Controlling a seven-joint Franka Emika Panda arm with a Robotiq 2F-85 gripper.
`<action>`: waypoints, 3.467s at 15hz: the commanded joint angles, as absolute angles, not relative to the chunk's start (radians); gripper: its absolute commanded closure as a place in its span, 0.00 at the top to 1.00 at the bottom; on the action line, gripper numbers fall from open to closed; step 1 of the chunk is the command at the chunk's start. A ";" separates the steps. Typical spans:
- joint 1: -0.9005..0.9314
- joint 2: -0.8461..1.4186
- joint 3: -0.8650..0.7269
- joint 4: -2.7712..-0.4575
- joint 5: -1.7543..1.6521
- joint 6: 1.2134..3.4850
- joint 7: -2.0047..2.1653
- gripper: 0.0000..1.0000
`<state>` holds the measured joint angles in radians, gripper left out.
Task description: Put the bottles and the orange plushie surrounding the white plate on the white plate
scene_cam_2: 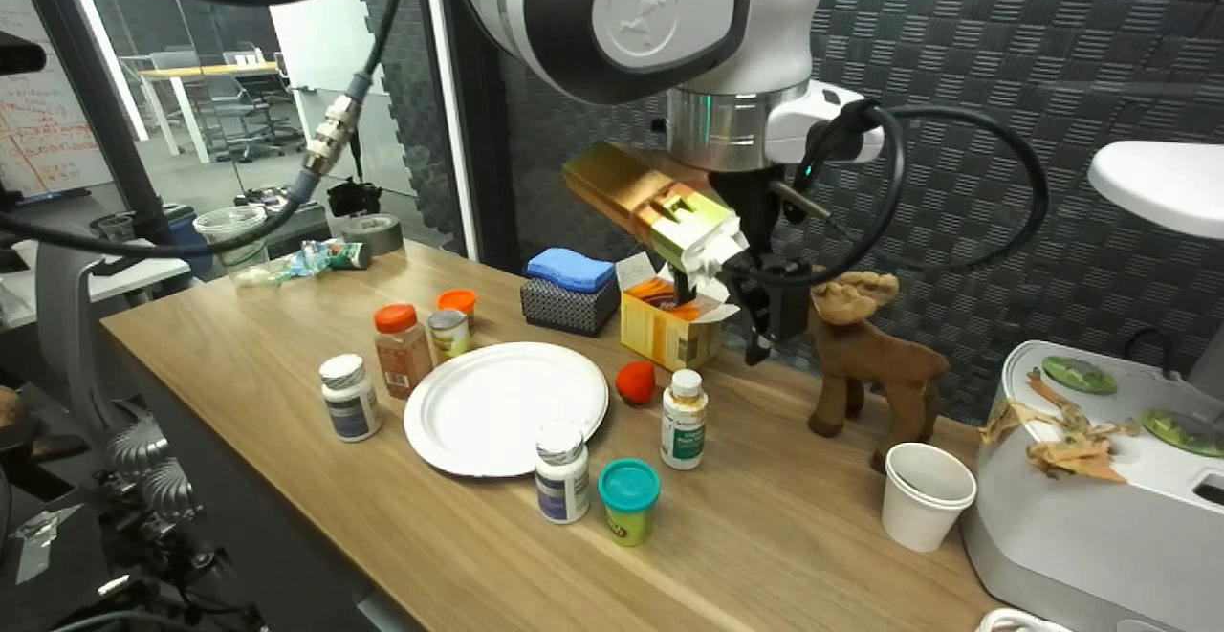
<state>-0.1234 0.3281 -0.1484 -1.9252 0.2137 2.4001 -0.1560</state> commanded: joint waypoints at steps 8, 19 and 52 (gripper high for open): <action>-0.150 0.445 -0.100 -1.823 0.185 2.327 -0.124 1.00; -0.146 0.456 -0.106 -1.823 0.133 2.273 -0.102 1.00; 0.013 0.249 -0.015 -1.937 -0.036 2.148 -0.028 0.07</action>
